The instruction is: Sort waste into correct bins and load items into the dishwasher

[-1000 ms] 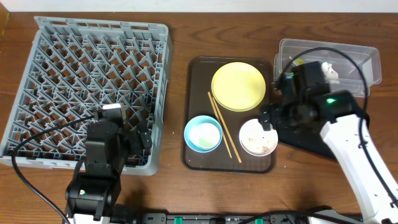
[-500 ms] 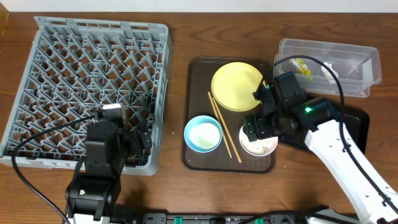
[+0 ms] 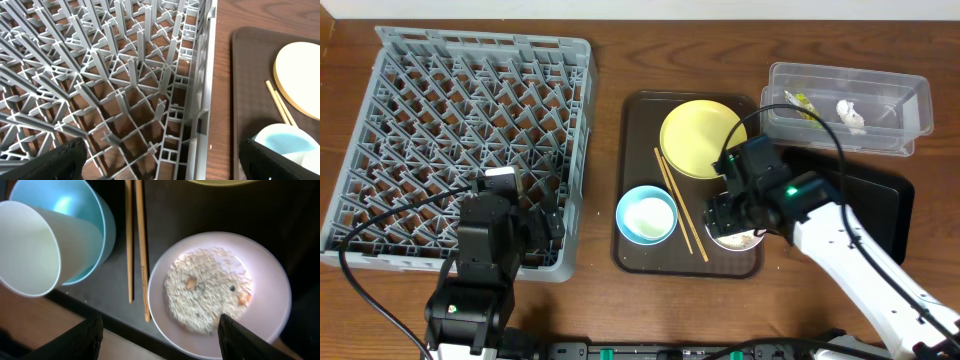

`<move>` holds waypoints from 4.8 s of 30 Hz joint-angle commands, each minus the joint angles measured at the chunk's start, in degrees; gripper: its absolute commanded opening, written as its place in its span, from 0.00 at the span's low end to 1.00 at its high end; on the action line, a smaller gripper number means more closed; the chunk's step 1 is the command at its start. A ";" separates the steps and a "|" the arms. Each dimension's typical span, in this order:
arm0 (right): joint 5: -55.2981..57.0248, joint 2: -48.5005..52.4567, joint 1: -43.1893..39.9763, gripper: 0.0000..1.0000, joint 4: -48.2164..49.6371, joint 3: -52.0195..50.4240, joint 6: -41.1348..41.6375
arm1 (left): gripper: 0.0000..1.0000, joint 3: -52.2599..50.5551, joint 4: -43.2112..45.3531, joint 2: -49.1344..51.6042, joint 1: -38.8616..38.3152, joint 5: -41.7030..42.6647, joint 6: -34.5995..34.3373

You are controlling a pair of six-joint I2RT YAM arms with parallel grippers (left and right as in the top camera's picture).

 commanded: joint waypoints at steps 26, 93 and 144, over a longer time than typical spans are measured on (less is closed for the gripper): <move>10.51 16.94 9.31 0.29 8.83 -2.36 10.51 | 0.99 1.16 -1.01 -0.04 0.28 -0.07 0.15; 11.32 16.57 8.41 0.43 5.57 3.04 11.78 | 0.99 1.16 -1.64 -0.04 0.28 -0.09 0.15; 9.57 9.31 8.39 0.79 6.08 2.86 3.26 | 0.99 1.16 -1.66 -0.04 0.28 -0.09 0.15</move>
